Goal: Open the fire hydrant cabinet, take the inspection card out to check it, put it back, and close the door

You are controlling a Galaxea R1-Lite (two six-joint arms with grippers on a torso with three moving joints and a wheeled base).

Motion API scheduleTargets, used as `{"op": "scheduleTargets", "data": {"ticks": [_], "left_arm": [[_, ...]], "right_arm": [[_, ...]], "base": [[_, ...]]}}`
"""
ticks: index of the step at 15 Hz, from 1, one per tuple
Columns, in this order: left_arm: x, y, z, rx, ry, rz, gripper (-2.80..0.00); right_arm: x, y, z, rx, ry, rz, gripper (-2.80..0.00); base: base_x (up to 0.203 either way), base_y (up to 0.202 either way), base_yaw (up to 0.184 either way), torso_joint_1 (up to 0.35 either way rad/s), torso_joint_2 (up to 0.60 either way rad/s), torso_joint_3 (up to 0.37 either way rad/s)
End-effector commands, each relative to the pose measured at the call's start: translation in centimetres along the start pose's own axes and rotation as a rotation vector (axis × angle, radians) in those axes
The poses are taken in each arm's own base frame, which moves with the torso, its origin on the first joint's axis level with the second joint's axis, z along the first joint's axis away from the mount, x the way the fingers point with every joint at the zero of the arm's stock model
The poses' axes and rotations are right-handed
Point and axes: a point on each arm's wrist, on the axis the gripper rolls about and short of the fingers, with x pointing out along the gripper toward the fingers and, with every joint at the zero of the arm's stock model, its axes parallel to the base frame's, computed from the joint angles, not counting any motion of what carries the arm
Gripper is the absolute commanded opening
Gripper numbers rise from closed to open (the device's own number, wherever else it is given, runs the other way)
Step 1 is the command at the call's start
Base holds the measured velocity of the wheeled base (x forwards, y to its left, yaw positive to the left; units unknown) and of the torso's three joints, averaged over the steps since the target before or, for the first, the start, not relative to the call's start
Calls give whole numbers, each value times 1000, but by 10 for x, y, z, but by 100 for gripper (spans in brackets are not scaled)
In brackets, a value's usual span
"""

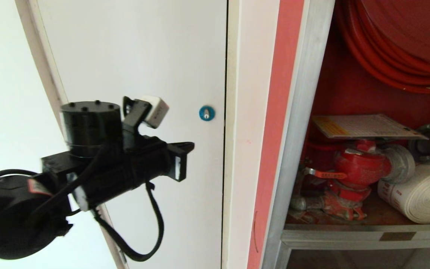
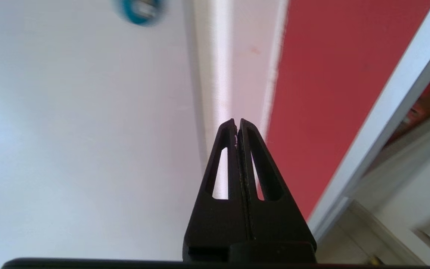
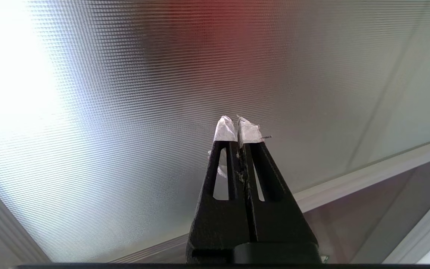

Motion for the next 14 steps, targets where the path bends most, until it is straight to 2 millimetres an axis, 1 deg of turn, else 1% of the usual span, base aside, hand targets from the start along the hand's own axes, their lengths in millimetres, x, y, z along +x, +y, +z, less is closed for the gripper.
{"op": "scheduleTargets", "data": {"ticks": [1,2,4,5,7,9,10,12,13,14], "left_arm": [[-69,7,23,33,-139,55,-280],[-92,7,20,56,-159,76,-280],[-134,9,2,111,-169,163,-280],[-155,15,-6,134,-182,247,-280],[-197,18,-14,165,-256,406,-280],[-240,10,-22,203,-333,566,-280],[-257,2,-28,215,-356,620,-280],[-281,-10,-44,228,-364,734,-280],[-289,-16,-51,236,-373,798,-280],[-291,-19,-63,232,-363,837,-280]], "right_arm": [[0,0,0,0,0,0,-280],[0,0,0,1,0,0,-280],[0,0,0,1,0,0,-280],[0,0,0,1,0,0,-280],[0,0,0,0,0,0,-280],[0,0,0,1,0,0,-280],[0,0,0,1,0,0,-280],[0,0,0,-1,0,0,-280],[0,0,0,1,0,0,-280],[0,0,0,1,0,0,-280]], "base": [[0,0,0,0,0,0],[0,0,0,0,0,0],[0,0,0,0,0,0],[0,0,0,0,0,0],[0,0,0,0,0,0],[0,0,0,0,0,0],[0,0,0,0,0,0],[0,0,0,0,0,0],[0,0,0,0,0,0],[0,0,0,0,0,0]]}}
